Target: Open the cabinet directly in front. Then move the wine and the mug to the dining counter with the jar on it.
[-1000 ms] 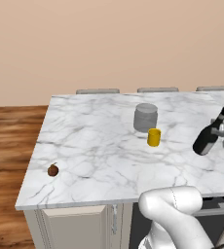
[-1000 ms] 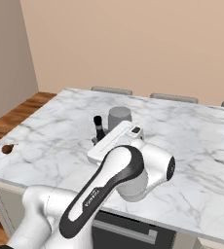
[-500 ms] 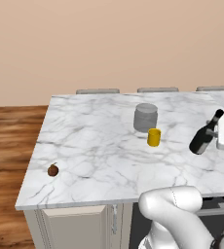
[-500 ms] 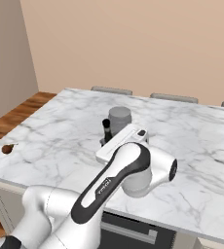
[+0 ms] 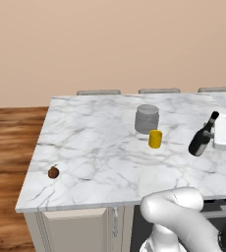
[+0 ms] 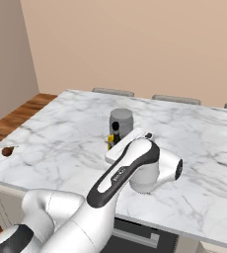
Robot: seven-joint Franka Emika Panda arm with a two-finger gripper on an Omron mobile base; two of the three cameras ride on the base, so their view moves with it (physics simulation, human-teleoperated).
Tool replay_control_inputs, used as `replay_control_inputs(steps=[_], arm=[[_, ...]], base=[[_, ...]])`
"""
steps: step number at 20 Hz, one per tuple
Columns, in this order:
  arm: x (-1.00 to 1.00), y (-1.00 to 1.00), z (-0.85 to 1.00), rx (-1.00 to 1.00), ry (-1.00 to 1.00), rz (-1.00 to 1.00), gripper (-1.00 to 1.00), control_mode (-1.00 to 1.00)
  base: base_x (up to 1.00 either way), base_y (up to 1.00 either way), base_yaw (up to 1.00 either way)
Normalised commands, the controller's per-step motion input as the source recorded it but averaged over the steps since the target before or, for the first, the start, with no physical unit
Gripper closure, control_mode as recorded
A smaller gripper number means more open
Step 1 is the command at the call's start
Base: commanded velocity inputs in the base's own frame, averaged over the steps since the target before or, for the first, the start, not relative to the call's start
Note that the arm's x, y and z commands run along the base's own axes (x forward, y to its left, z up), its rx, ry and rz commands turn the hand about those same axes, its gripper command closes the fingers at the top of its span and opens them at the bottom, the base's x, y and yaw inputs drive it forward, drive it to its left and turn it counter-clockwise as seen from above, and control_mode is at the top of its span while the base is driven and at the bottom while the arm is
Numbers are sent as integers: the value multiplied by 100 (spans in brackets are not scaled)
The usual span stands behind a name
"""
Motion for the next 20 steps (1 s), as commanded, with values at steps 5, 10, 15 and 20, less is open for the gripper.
replay_control_inputs(steps=[5, 10, 15, 20], arm=[[40, -3, -35, 0, 0, 0, 100, -100], [35, 0, -35, 0, 0, 0, 100, -100], [34, -2, -26, 0, 0, 0, 100, -100], [40, -5, -20, 0, 0, 0, 100, -100]], base=[[0, 0, 0], [0, 0, 0], [0, 0, 0], [0, 0, 0]])
